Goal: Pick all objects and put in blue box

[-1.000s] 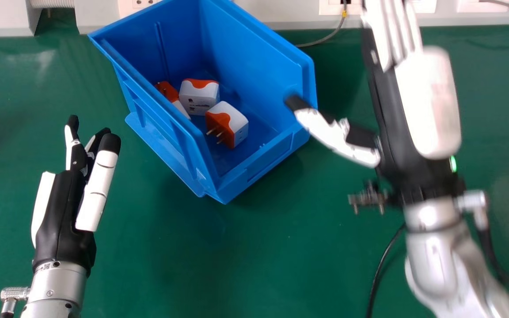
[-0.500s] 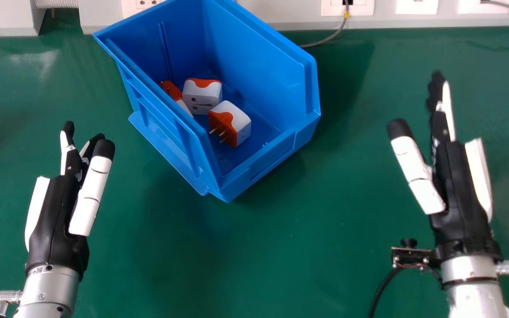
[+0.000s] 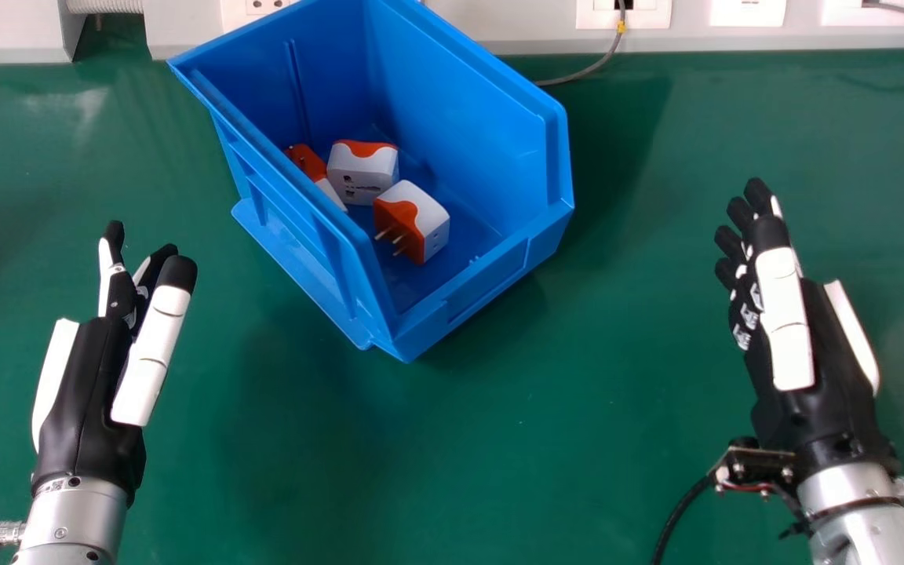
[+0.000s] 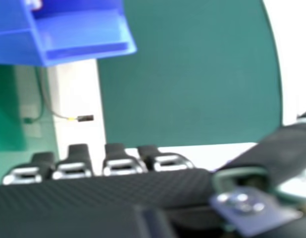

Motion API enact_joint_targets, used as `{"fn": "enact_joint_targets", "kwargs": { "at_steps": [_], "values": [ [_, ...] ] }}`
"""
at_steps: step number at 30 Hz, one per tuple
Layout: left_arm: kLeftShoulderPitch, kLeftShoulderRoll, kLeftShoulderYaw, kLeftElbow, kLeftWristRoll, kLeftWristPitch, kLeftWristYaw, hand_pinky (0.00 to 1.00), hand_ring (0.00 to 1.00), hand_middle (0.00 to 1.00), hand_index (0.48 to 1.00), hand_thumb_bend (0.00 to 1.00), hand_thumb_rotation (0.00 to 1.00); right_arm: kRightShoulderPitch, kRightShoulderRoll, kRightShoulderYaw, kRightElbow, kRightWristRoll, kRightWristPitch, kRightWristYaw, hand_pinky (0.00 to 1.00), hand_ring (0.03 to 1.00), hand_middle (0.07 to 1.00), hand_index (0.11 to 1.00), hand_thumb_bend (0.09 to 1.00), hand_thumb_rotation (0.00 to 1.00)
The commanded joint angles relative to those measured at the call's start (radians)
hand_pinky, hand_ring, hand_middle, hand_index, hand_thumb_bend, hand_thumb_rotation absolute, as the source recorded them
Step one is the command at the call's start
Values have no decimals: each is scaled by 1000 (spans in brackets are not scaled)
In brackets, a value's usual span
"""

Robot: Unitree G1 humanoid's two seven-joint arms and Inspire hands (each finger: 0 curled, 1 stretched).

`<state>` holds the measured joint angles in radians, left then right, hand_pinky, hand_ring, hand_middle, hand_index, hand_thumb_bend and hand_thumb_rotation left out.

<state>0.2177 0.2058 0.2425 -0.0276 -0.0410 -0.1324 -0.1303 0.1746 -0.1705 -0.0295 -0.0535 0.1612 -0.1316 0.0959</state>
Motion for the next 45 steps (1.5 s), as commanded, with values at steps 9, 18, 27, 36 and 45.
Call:
{"fn": "enact_joint_targets", "kwargs": {
  "at_steps": [9, 18, 27, 36, 45],
  "values": [
    [21, 16, 9, 0, -12, -48, -10, 927, 958, 949, 973, 773, 909, 66, -42, -59, -63, -38, -14, 48, 1000, 1000, 1000, 1000, 441, 1000],
    [49, -2, 28, 5, -84, -88, -45, 922, 958, 982, 978, 605, 940, 119, -59, -90, -129, -52, 19, 69, 1000, 1000, 1000, 1000, 416, 1000],
    [71, -2, 48, 38, -103, -149, -46, 933, 976, 999, 985, 509, 951, 165, -74, -94, -213, -44, 83, 112, 1000, 1000, 1000, 1000, 400, 1000],
    [95, 16, 56, 38, -65, -164, -27, 934, 984, 1000, 991, 476, 955, 178, -35, -87, -215, -40, 38, 119, 1000, 1000, 1000, 1000, 398, 1000],
    [88, 32, 60, 72, -38, -185, -21, 949, 995, 1000, 998, 431, 962, 168, -18, -85, -190, -66, 0, 104, 1000, 1000, 1000, 1000, 384, 1000]
  ]
}}
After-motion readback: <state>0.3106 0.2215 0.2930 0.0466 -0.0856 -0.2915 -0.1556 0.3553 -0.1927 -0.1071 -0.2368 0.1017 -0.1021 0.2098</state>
